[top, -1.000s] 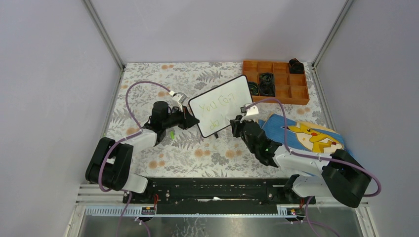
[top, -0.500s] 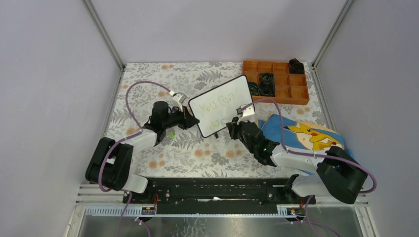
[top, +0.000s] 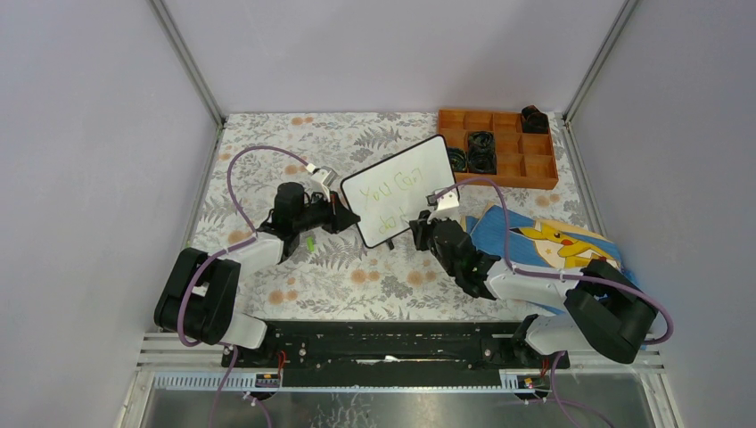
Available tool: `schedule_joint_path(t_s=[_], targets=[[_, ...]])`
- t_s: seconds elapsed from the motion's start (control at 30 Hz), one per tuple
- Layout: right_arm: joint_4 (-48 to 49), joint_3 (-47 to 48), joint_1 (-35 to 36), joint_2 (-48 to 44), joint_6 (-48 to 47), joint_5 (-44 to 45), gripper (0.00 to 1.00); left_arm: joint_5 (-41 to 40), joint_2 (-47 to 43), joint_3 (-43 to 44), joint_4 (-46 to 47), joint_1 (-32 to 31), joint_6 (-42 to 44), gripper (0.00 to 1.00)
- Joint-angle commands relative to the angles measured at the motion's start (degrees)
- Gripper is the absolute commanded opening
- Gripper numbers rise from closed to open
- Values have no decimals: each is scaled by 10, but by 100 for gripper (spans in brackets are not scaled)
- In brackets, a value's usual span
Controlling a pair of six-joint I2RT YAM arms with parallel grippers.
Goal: Write a sentence on the whiteboard
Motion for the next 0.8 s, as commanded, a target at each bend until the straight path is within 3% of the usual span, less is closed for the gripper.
schedule_joint_path(t_s=[0.0, 0.77], targets=[[22, 26, -6, 4, 4, 47, 0, -44, 16, -8, -68, -7, 54, 0], [45, 15, -9, -47, -10, 53, 0, -47, 16, -7, -71, -10, 56, 0]])
